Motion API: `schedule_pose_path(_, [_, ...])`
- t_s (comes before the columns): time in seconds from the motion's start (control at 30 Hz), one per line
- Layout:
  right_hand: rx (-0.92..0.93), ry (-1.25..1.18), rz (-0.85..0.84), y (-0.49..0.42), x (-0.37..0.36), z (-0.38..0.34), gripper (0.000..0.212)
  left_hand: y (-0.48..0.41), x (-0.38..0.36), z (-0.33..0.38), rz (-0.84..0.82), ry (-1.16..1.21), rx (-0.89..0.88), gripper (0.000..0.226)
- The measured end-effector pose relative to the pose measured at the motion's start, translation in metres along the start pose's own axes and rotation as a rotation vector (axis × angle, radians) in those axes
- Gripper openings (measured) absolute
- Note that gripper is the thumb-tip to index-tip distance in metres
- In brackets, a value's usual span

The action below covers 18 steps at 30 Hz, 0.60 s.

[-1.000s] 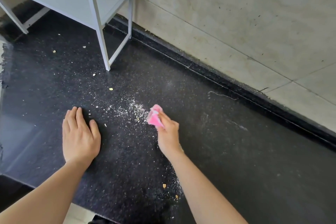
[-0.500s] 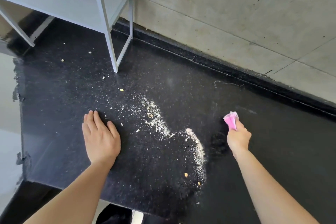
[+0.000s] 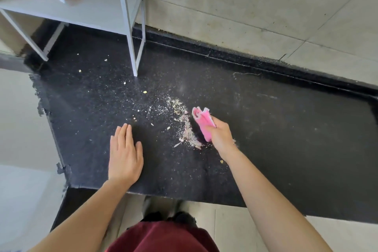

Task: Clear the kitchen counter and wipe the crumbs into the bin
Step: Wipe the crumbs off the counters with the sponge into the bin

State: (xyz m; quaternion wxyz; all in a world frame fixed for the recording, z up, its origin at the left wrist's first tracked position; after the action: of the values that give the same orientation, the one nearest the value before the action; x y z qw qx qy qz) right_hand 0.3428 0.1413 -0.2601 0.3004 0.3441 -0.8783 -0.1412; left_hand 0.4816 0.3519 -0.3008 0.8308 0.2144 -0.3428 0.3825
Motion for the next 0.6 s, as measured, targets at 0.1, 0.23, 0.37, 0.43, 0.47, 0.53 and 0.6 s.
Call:
schedule_pose_path(0.1, [-0.109, 0.059, 0.252, 0.001, 0.054, 0.022, 0.035, 0.027, 0.012, -0.019, -0.018, -0.047, 0.038, 0.055])
schedule_pose_path(0.23, [-0.435, 0.268, 0.464, 0.005, 0.114, 0.079, 0.039, 0.046, 0.014, -0.039, -0.030, -0.112, 0.139, 0.060])
schedule_pose_path(0.37, [-0.460, 0.476, 0.519, 0.021, 0.087, 0.097, 0.072, 0.044, 0.009, -0.046, -0.069, -0.131, 0.167, 0.062])
schedule_pose_path(0.43, [-0.296, 0.543, 0.506, 0.028, 0.054, 0.084, 0.077, 0.044, 0.008, -0.046, -0.090, -0.138, 0.175, 0.063])
schedule_pose_path(0.47, [-0.224, 0.596, 0.466, 0.030, 0.037, 0.076, 0.078, 0.044, 0.008, -0.047, -0.102, -0.144, 0.176, 0.063])
schedule_pose_path(0.53, [-0.102, 0.656, 0.331, 0.033, 0.006, 0.059, 0.076, 0.043, 0.008, -0.048, -0.126, -0.150, 0.182, 0.063])
schedule_pose_path(0.6, [-0.030, 0.444, 0.131, 0.036, -0.014, 0.044, 0.050, 0.043, 0.009, -0.048, -0.156, -0.148, 0.186, 0.064])
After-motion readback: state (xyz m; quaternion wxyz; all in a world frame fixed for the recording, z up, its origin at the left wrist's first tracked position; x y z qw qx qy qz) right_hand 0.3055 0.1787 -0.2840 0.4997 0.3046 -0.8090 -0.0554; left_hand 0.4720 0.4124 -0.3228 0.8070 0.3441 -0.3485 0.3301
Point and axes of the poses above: each hand's wrist, its own y-axis away from the middle knuckle, its own x-axis out of the back of the hand, z = x × y, the point moved 3 cm from there along -y, towards the middle knuckle, and after that the axes turned 14 degrees about y, right-handed, at the moved point
